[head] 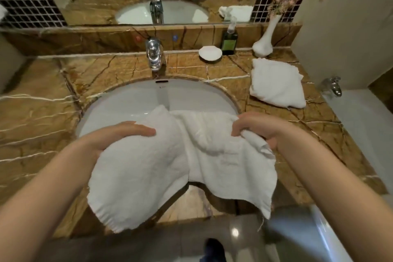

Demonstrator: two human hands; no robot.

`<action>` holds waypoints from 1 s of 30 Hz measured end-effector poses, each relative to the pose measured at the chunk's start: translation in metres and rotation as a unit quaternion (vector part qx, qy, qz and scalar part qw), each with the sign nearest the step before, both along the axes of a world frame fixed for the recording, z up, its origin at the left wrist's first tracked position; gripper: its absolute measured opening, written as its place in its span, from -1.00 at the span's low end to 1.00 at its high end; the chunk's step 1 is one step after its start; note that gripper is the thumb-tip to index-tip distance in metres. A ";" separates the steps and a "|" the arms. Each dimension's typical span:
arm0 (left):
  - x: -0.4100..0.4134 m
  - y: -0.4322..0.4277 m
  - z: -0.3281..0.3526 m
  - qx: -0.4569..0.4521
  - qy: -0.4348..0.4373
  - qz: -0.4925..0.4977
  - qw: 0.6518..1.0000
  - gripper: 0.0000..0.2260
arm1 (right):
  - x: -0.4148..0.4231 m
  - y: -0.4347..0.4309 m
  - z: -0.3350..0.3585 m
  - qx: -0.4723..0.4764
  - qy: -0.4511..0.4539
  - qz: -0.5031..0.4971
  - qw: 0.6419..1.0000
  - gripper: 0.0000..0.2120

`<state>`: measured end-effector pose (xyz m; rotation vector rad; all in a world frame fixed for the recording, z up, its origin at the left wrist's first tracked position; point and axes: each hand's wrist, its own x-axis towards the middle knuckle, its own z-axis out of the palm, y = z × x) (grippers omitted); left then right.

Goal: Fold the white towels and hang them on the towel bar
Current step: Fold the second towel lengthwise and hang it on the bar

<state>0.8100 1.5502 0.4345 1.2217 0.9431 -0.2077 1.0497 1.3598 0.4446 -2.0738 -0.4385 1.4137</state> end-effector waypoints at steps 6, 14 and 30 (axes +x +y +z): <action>-0.007 0.008 -0.037 0.038 0.078 -0.109 0.990 -0.58 | 0.002 -0.003 -0.038 -0.079 -0.052 0.078 0.993 -0.87; -0.004 0.012 -0.062 0.276 0.099 -0.199 0.935 -0.66 | -0.010 -0.010 -0.072 -0.099 -0.285 0.207 0.931 -0.70; -0.042 -0.073 -0.107 0.688 0.049 -0.102 0.716 -0.72 | -0.108 -0.056 -0.130 0.081 -0.485 0.302 0.817 -0.48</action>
